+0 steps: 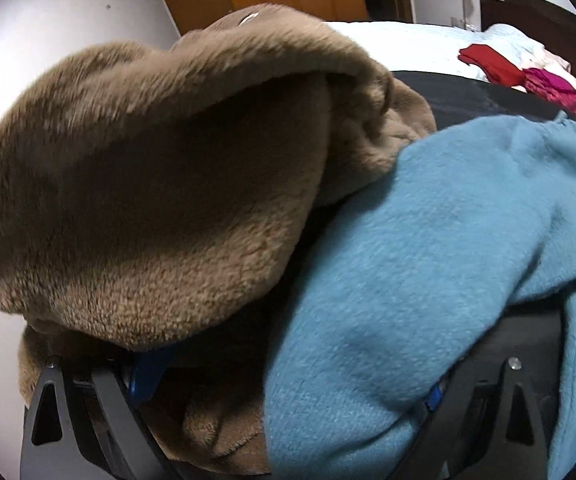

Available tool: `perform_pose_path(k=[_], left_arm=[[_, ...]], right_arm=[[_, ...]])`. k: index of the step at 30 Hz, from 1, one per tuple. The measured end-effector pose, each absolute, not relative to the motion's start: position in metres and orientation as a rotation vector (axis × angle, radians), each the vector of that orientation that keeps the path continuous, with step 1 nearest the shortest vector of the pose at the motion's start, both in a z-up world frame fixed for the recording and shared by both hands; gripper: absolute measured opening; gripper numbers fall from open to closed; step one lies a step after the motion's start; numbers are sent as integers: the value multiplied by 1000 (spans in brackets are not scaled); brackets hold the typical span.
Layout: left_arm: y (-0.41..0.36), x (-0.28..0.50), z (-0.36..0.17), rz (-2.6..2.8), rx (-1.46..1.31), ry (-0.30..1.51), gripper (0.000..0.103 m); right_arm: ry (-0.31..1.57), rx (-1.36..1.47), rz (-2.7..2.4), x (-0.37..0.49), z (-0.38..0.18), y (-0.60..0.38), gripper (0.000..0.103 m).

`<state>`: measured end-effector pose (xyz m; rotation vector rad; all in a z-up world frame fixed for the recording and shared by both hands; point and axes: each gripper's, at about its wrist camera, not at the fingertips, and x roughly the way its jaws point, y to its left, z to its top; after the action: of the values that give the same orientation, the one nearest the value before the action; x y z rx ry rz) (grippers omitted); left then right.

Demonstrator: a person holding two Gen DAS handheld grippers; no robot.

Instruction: Fold clothes

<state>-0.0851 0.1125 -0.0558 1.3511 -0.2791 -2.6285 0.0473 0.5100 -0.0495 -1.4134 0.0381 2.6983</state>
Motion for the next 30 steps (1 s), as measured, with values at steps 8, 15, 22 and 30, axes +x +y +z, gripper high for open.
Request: perform_pose_path(k=[8, 15, 22, 30], left_arm=[[108, -78, -53, -2649, 1373, -312, 99], [114, -21, -22, -2823, 1339, -376, 99], [123, 34, -18, -3148, 1662, -117, 99], [165, 58, -63, -3140, 2004, 115, 99]], right_arm=[[40, -1411, 2698, 45, -49, 513, 102], [40, -1407, 2701, 46, -49, 512, 102], [40, -1404, 2700, 47, -49, 512, 102], [43, -1398, 2697, 50, -48, 512, 102]])
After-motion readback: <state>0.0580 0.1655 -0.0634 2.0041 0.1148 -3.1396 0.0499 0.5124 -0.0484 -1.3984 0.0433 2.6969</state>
